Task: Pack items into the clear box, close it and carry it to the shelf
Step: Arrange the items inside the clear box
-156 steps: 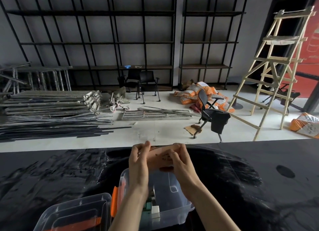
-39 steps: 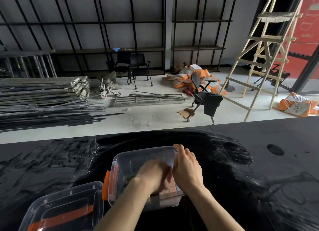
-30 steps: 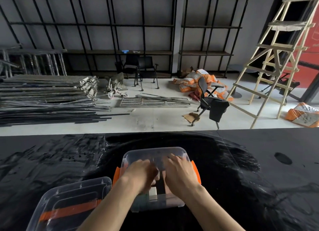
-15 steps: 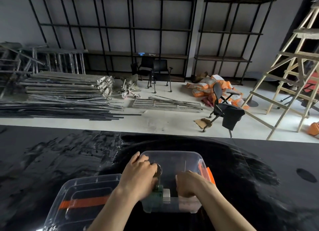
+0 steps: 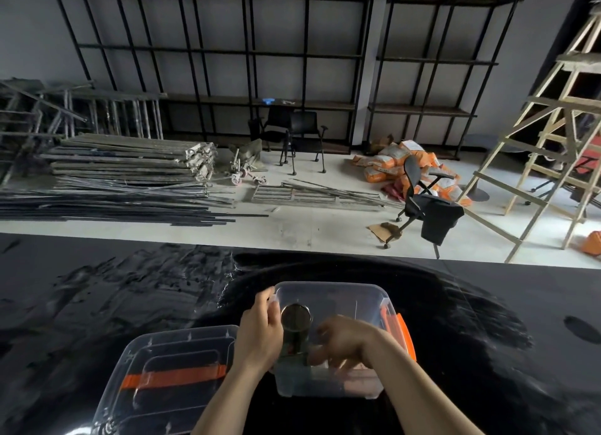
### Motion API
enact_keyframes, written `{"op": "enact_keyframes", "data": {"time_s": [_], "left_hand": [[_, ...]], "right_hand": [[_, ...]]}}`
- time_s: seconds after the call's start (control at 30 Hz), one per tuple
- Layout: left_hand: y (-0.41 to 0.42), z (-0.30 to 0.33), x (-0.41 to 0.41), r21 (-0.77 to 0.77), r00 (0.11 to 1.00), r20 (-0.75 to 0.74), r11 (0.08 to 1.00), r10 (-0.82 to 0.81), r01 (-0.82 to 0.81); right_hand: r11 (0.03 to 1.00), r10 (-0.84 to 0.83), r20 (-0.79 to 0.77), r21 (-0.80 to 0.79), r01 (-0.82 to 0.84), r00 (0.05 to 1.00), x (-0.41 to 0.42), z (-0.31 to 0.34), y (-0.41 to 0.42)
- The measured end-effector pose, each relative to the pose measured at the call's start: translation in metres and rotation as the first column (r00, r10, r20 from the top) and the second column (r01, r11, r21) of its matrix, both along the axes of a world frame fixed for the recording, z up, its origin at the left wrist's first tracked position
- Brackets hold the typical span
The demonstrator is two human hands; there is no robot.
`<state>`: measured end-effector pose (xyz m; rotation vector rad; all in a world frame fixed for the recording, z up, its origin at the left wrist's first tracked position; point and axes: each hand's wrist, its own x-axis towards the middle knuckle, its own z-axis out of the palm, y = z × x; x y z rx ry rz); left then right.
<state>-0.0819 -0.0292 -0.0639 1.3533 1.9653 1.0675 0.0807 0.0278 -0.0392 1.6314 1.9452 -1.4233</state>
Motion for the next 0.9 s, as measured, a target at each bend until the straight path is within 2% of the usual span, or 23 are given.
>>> {"op": "enact_keyframes", "data": {"time_s": [0.1, 0.17, 0.27, 0.4, 0.43, 0.57, 0.67, 0.7, 0.77, 0.83, 0.9], "left_hand": [[0.005, 0.004, 0.0, 0.024, 1.0, 0.017, 1.0, -0.011, 0.01], [0.011, 0.006, -0.003, 0.053, 1.0, 0.017, 0.998, -0.019, 0.018], [0.018, 0.011, -0.003, 0.064, 1.0, 0.014, 0.998, -0.012, 0.012], [0.025, 0.014, 0.004, 0.074, 1.0, -0.002, 0.997, -0.017, 0.017], [0.026, 0.014, 0.004, 0.067, 1.0, -0.001, 0.998, -0.017, 0.017], [0.03, 0.013, 0.01, 0.042, 0.999, 0.008, 0.998, -0.036, 0.035], [0.035, 0.012, 0.02, 0.05, 0.996, 0.02, 0.995, -0.086, 0.085], [0.036, 0.013, 0.023, 0.054, 0.994, 0.032, 0.993, -0.106, 0.104], [0.031, 0.013, 0.02, 0.098, 0.989, 0.094, 0.989, -0.116, 0.107], [0.023, 0.018, 0.01, 0.154, 0.984, 0.166, 0.987, -0.062, 0.036], [0.016, 0.023, -0.013, 0.191, 0.981, 0.189, 0.978, 0.05, -0.086]], "right_hand": [[0.986, -0.162, -0.146, 0.021, 0.167, 0.976, 0.006, 0.006, 0.007], [0.982, -0.18, -0.231, 0.007, 0.186, 0.956, 0.001, 0.013, 0.009], [0.973, -0.211, -0.279, 0.03, 0.228, 0.937, -0.01, 0.02, 0.007], [0.835, -0.5, -0.29, 0.089, 0.543, 0.816, -0.009, 0.01, 0.019], [0.813, -0.544, -0.262, 0.071, 0.578, 0.797, -0.008, 0.007, 0.021], [0.8, -0.6, -0.254, -0.181, 0.572, 0.758, -0.008, 0.005, 0.019], [0.788, -0.615, -0.252, -0.183, 0.587, 0.747, 0.003, 0.01, 0.018], [0.781, -0.623, -0.256, -0.146, 0.608, 0.739, 0.006, 0.011, 0.018], [0.766, -0.593, -0.249, 0.119, 0.632, 0.766, 0.003, 0.017, 0.015], [0.647, -0.509, -0.316, 0.473, 0.598, 0.801, -0.006, 0.033, 0.008], [0.507, -0.369, -0.471, 0.62, 0.598, 0.801, -0.028, 0.057, -0.008]]}}
